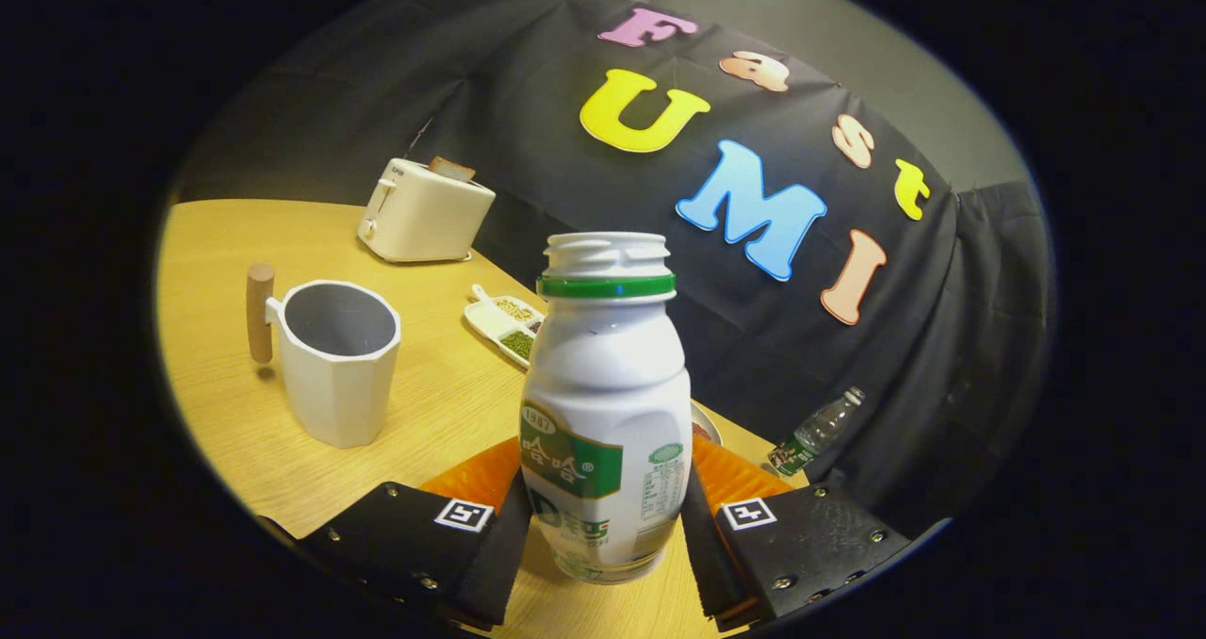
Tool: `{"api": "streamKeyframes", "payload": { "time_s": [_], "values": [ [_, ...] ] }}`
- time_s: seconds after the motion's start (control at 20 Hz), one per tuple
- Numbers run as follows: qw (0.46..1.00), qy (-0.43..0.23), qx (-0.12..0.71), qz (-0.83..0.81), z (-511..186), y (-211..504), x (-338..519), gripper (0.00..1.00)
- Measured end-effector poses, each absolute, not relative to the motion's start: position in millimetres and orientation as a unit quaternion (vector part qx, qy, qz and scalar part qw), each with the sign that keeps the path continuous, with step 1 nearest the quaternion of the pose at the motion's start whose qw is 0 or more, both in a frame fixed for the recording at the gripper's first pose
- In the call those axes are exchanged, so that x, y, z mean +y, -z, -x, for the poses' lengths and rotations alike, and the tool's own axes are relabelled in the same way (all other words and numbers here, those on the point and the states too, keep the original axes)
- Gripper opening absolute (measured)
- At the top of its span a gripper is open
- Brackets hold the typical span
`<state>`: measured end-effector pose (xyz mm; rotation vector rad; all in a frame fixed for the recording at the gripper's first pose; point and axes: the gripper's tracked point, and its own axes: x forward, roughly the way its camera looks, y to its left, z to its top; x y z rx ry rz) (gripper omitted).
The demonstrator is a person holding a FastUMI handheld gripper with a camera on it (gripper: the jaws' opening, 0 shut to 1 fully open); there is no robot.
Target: Take the bottle from table, then pour the juice into the cup, finally place the bottle on the coaster
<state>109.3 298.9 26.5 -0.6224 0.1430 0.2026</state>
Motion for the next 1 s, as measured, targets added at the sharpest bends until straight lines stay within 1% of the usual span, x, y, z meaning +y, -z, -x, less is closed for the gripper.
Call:
{"api": "streamKeyframes", "payload": {
  "time_s": [0.3,0.55,1.0],
  "values": [
    [0.917,-0.11,0.069,0.376,-114.2,-21.5,317.0,0.74],
    [0.898,-0.116,0.084,0.417,-112.8,-11.5,324.0,0.74],
    [0.841,-0.122,0.073,0.522,-110.8,-9.7,332.8,0.74]
  ]
}}
